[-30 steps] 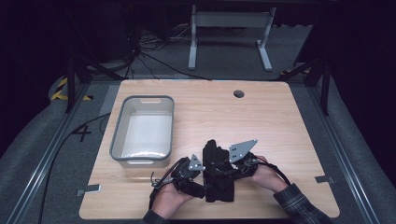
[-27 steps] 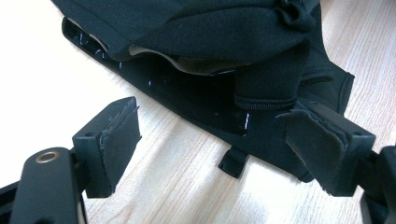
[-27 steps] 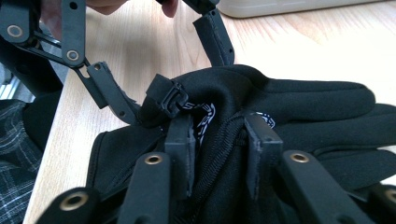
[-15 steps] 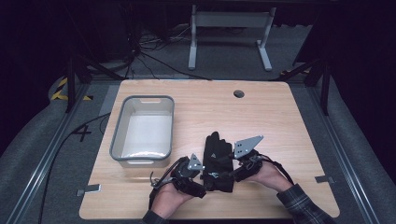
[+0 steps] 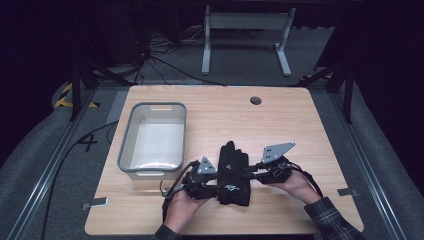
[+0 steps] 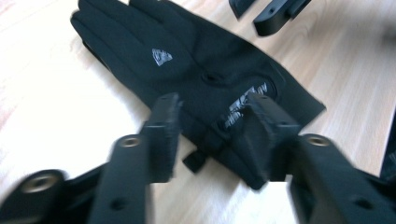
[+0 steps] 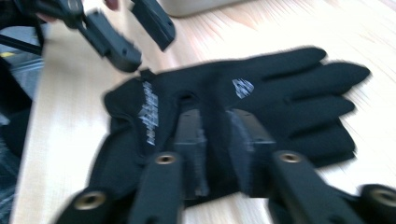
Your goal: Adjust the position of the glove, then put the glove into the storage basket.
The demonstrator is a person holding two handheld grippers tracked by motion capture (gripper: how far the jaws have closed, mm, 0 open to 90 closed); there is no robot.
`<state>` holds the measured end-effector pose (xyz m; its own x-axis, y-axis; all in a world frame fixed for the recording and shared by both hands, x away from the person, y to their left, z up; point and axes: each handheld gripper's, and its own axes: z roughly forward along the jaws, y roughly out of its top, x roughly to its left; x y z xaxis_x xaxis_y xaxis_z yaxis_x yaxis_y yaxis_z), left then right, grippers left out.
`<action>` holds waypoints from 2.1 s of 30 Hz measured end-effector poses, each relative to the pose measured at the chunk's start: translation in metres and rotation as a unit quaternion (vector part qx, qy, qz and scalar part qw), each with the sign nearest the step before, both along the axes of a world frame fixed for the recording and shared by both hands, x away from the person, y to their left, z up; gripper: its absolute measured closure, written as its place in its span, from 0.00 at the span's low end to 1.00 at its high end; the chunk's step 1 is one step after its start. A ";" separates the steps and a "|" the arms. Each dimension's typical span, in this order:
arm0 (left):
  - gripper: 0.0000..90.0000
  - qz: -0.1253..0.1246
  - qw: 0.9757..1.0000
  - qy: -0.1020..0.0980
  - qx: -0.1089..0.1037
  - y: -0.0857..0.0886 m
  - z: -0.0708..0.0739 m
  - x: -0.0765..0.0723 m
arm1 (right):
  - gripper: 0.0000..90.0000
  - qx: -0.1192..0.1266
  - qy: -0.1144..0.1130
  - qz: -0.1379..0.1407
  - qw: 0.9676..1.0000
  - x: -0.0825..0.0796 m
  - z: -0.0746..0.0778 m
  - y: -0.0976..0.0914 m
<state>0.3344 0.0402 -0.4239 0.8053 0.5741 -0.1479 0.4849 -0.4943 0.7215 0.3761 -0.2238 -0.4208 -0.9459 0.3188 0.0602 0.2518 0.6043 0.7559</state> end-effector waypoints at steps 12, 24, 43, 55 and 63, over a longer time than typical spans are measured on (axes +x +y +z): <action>0.93 0.008 0.998 0.016 0.057 -0.029 -0.018 0.027 | 0.99 -0.024 0.013 -0.011 1.000 0.009 -0.023 0.004; 0.96 -0.010 0.997 0.016 0.076 -0.043 -0.024 0.039 | 1.00 -0.044 0.027 0.003 0.999 0.004 -0.032 0.006; 0.97 -0.049 0.996 0.024 0.069 -0.065 -0.023 0.051 | 1.00 -0.049 0.031 0.035 0.998 -0.022 -0.031 0.013; 0.91 -0.045 0.998 0.019 0.051 -0.058 -0.018 0.050 | 0.91 -0.030 0.025 0.017 0.999 -0.027 -0.020 0.001; 0.68 -0.050 0.998 0.019 0.032 -0.051 -0.013 0.049 | 0.72 -0.011 0.013 -0.017 1.000 -0.031 -0.010 -0.022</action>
<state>0.3837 -0.0104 -0.4369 0.8539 0.4998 -0.1450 0.4566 -0.5858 0.6695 0.3452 -0.2463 -0.4305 -0.9329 0.3520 0.0762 0.2910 0.6119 0.7354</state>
